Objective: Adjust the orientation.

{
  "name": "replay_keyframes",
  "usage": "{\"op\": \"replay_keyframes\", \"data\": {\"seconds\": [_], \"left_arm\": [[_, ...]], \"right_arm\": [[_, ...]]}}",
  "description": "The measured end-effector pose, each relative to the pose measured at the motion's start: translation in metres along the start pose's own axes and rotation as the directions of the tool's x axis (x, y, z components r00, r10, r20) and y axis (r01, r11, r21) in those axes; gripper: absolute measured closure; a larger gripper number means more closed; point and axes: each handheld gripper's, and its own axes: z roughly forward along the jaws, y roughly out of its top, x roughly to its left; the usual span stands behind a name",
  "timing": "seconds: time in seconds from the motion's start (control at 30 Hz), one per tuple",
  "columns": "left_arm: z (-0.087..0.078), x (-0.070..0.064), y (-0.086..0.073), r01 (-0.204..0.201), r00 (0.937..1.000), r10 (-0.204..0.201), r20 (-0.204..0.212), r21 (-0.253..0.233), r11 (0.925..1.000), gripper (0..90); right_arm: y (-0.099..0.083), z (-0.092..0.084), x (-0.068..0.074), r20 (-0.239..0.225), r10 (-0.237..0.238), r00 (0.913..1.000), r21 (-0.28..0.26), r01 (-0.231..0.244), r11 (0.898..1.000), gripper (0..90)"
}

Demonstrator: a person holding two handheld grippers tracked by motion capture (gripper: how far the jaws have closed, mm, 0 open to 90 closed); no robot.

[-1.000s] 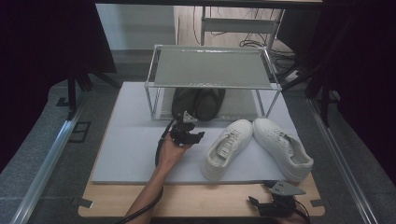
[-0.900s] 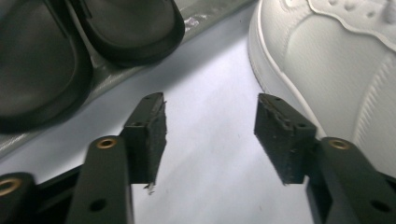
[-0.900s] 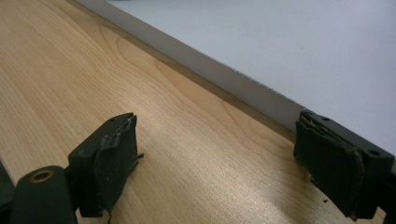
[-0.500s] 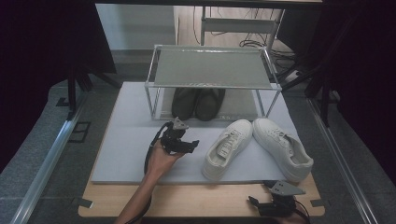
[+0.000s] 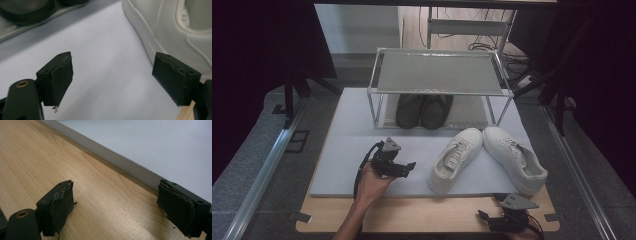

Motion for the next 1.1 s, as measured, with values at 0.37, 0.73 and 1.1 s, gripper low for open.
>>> {"op": "replay_keyframes", "data": {"seconds": [0.37, 0.73, 1.1], "left_arm": [[-0.017, -0.005, -0.032, 0.0, 0.9987, 0.0, -0.051, -0.001, 1.0, 14.0], [-0.023, -0.012, -0.073, 0.013, 0.9941, -0.016, -0.107, -0.03, 0.9995, 13.6], [-0.025, -0.017, -0.096, 0.033, 0.9882, -0.038, -0.149, -0.03, 0.999, 13.8]], "right_arm": [[0.001, 0.0, 0.0, 0.002, 0.002, 1.0, 0.006, -0.002, 1.0, 13.5], [0.002, -0.001, 0.001, -0.005, -0.006, 1.0, 0.02, 0.006, 1.0, 14.6], [0.003, -0.002, 0.002, -0.007, -0.002, 1.0, 0.035, 0.002, 0.999, 14.4]]}}
